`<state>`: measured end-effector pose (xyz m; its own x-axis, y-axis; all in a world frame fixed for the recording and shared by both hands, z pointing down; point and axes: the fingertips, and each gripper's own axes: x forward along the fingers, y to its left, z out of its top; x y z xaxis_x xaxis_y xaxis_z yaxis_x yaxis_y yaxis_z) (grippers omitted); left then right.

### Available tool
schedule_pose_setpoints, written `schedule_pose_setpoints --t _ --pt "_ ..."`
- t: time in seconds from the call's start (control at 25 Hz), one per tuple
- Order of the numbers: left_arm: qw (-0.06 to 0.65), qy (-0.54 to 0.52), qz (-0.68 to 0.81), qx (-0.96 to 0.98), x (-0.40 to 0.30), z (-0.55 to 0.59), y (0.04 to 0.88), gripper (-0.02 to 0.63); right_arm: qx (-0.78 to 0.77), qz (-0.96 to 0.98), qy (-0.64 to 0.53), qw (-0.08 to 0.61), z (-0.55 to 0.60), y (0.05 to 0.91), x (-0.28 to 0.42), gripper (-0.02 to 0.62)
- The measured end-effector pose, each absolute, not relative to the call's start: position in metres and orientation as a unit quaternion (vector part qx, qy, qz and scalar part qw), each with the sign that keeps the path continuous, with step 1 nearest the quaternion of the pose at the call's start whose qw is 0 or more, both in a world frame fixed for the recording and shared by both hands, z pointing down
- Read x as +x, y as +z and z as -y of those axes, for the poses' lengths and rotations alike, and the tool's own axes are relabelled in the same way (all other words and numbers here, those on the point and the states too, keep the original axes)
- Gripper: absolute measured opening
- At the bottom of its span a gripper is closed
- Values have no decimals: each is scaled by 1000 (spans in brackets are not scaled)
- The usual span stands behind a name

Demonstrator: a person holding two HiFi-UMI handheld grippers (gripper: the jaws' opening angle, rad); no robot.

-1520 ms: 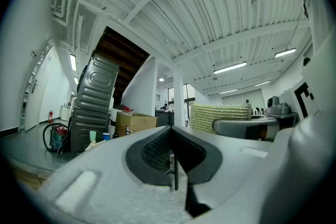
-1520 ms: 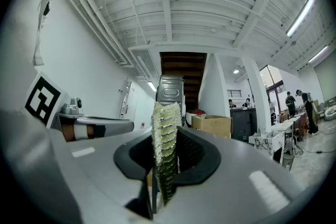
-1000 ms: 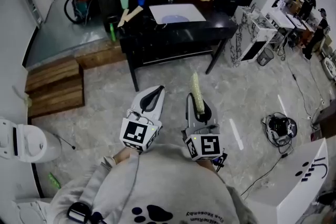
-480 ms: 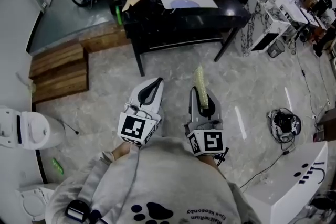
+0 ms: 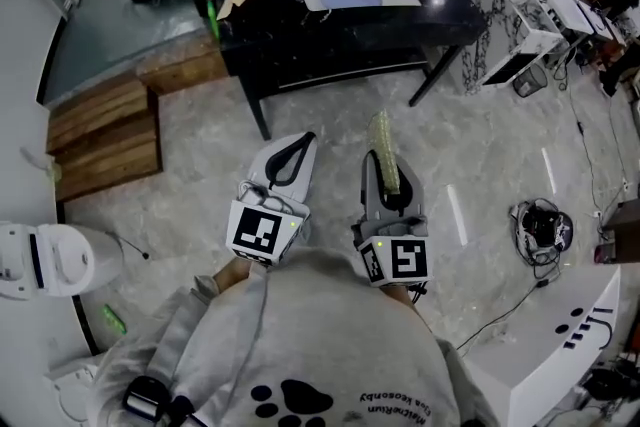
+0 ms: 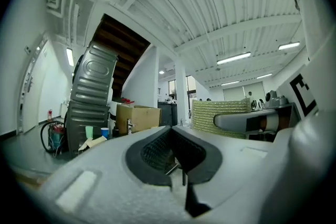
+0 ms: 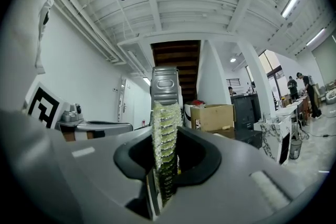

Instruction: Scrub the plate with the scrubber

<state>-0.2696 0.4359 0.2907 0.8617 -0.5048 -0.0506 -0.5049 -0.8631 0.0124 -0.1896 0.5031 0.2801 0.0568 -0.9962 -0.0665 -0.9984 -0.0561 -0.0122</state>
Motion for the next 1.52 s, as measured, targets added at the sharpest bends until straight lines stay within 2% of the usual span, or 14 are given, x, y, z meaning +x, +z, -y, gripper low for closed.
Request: schedule_pose_setpoints --t 0.08,0.52,1.52 --pt "19 31 -257 -966 -260 -406 288 2 -727 -685 23 31 -474 279 -179 71" --pt "-5 44 -211 -977 -202 -276 280 2 -758 -650 25 41 -350 272 -126 71" --pt "-51 44 -172 -983 -137 -177 309 2 -757 -653 0 24 -240 300 -67 71"
